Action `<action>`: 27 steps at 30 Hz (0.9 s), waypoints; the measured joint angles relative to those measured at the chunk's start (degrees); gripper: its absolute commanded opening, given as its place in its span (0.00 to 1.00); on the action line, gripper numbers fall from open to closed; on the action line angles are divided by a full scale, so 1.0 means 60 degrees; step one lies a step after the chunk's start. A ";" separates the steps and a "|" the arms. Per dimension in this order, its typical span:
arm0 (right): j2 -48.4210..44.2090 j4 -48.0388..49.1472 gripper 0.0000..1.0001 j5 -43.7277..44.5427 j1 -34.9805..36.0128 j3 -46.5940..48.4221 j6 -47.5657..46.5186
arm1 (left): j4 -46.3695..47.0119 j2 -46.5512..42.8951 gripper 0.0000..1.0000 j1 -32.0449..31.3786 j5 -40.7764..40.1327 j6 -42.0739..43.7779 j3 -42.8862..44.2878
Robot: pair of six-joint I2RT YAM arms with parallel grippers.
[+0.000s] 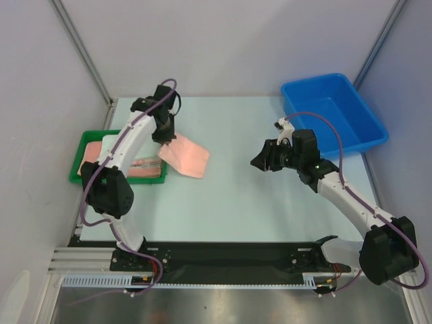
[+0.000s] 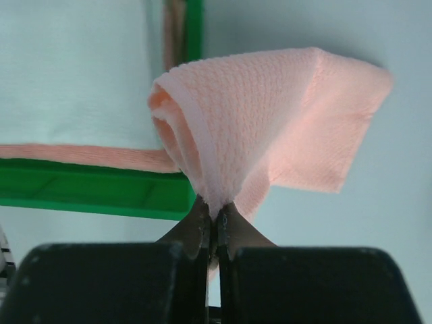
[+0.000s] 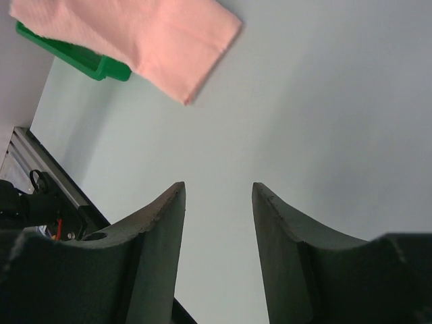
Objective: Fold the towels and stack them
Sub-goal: Neatly place the folded towel into the bin
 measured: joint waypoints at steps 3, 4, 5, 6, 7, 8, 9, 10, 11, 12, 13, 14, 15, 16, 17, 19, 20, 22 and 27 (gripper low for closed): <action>0.0313 0.0047 0.50 -0.0055 -0.0018 0.0036 -0.0015 | -0.0492 0.0087 0.00 0.0557 -0.0211 0.0324 0.0929; 0.0412 0.0069 0.50 -0.0069 -0.0018 0.0040 -0.0015 | -0.0648 0.0153 0.00 0.0718 -0.0244 0.0426 0.1268; 0.0506 0.0076 0.50 -0.0073 -0.0018 0.0051 -0.0015 | -0.0714 0.0208 0.00 0.0849 -0.0288 0.0503 0.1501; 0.0583 0.0076 0.50 -0.0073 -0.0018 0.0073 -0.0025 | -0.0805 0.0270 0.00 0.1005 -0.0331 0.0583 0.1770; 0.0667 0.0080 0.50 -0.0073 -0.0018 0.0106 -0.0051 | -0.0940 0.0350 0.00 0.1133 -0.0375 0.0663 0.2044; 0.0729 0.0080 0.50 -0.0073 -0.0025 0.0138 -0.0073 | -0.1013 0.0415 0.00 0.1253 -0.0390 0.0747 0.2251; 0.0794 0.0084 0.50 -0.0073 -0.0044 0.0182 -0.0095 | -0.1144 0.0492 0.00 0.1359 -0.0423 0.0823 0.2455; 0.0845 0.0084 0.50 -0.0073 -0.0055 0.0229 -0.0124 | -0.1249 0.0572 0.00 0.1424 -0.0466 0.0900 0.2619; 0.0882 0.0080 0.50 -0.0073 -0.0058 0.0273 -0.0149 | -0.1355 0.0667 0.00 0.1483 -0.0514 0.0980 0.2790; 0.0911 0.0080 0.50 -0.0073 -0.0066 0.0317 -0.0160 | -0.1446 0.0754 0.00 0.1526 -0.0579 0.1053 0.2918; 0.0925 0.0084 0.50 -0.0069 -0.0076 0.0353 -0.0182 | -0.1545 0.0838 0.00 0.1588 -0.0630 0.1140 0.3027; 0.0940 0.0080 0.50 -0.0069 -0.0084 0.0386 -0.0204 | -0.1599 0.0885 0.00 0.1628 -0.0648 0.1228 0.3056; 0.0954 0.0080 0.51 -0.0069 -0.0091 0.0426 -0.0226 | -0.1657 0.0907 0.00 0.1672 -0.0659 0.1260 0.3060; 0.0973 0.0080 0.51 -0.0069 -0.0106 0.0466 -0.0244 | -0.1708 0.0918 0.00 0.1738 -0.0674 0.1308 0.3060; 0.0998 0.0087 0.50 -0.0069 -0.0120 0.0503 -0.0259 | -0.1752 0.0918 0.00 0.1785 -0.0696 0.1341 0.3067; 0.1053 0.0087 0.51 -0.0069 -0.0135 0.0550 -0.0273 | -0.1858 0.0918 0.00 0.2076 -0.0725 0.1450 0.3177; 0.1089 0.0080 0.50 -0.0069 -0.0142 0.0572 -0.0295 | -0.1880 0.0918 0.00 0.2218 -0.0732 0.1483 0.3249; 0.1177 0.0084 0.51 -0.0069 -0.0142 0.0627 -0.0310 | -0.1880 0.0914 0.00 0.2448 -0.0747 0.1548 0.3373; 0.1297 0.0087 0.51 -0.0069 -0.0142 0.0685 -0.0328 | -0.1876 0.0918 0.00 0.2721 -0.0973 0.1774 0.3577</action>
